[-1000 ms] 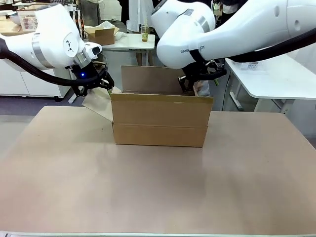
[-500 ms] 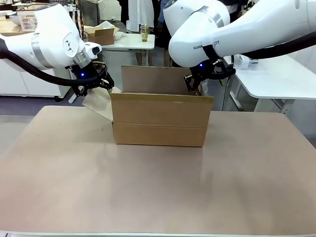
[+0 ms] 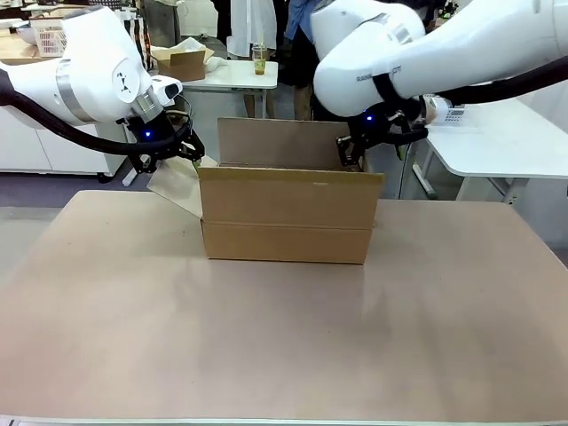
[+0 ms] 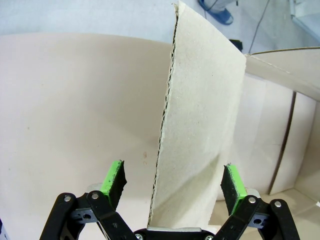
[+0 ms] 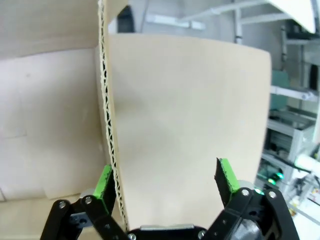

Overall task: Pack the gift set into the box.
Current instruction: Place both hands on the side flaps of the Package Box and spread them outward.

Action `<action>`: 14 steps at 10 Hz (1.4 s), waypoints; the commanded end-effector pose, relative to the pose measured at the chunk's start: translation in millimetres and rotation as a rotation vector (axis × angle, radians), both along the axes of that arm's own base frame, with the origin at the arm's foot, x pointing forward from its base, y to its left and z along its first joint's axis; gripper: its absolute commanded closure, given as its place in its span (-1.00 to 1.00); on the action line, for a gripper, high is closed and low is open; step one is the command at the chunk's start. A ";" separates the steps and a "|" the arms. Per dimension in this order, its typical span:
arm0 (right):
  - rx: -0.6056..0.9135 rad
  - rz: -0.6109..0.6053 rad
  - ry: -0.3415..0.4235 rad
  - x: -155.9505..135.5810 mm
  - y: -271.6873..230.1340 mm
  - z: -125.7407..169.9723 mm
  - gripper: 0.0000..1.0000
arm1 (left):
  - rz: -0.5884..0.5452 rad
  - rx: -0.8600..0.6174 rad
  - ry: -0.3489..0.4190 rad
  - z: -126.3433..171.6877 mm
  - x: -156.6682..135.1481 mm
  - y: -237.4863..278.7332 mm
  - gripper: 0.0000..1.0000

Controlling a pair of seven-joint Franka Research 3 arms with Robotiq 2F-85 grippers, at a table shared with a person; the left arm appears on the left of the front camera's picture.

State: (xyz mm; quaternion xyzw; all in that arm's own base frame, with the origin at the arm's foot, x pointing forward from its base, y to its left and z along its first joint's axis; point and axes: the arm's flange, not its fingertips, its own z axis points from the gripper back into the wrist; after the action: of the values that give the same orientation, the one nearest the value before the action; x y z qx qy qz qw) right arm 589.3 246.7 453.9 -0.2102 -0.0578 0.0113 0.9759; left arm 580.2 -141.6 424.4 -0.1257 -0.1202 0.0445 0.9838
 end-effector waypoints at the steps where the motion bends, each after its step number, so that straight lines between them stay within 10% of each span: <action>1: 0.138 0.058 0.061 -6.4 -52.3 -6.2 -1.00 | 0.016 0.014 0.009 2.6 -0.5 -0.5 -1.00; 14: 1.126 0.425 0.254 27.3 -206.1 -101.4 -1.00 | 0.016 0.014 0.009 2.6 -0.5 -0.5 -1.00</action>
State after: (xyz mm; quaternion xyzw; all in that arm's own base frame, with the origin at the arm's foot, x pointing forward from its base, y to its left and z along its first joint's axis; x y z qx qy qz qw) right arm 616.1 35.6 364.2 0.3384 0.0025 0.1887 0.9219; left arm 580.2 -141.6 424.5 -0.1257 -0.1202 0.0444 0.9838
